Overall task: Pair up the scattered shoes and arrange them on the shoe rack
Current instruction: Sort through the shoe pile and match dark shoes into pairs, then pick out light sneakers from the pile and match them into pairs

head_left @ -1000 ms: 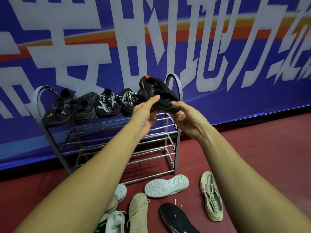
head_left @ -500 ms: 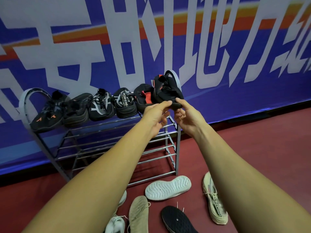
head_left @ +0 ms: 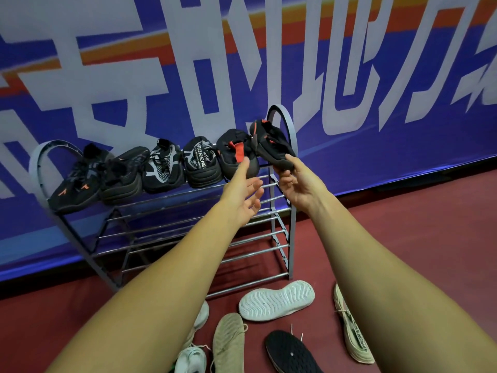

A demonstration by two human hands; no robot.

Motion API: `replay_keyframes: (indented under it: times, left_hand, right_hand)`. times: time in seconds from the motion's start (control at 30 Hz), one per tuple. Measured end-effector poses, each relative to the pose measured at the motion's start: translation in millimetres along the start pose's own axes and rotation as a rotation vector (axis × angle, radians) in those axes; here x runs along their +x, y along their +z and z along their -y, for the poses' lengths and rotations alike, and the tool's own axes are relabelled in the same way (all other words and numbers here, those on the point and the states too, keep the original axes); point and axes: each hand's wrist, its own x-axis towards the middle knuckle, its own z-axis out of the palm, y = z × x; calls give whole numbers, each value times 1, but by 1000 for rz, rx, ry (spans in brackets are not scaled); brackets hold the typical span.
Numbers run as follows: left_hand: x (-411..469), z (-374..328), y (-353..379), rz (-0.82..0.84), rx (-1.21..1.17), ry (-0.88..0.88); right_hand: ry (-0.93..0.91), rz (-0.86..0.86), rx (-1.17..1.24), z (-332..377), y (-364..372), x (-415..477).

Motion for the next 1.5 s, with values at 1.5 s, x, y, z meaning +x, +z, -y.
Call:
replay_keyframes:
  times: [1.5]
  left_hand:
    - [-51, 76, -183, -185, 405, 1]
  right_hand:
    - [193, -25, -1115, -129, -31, -97]
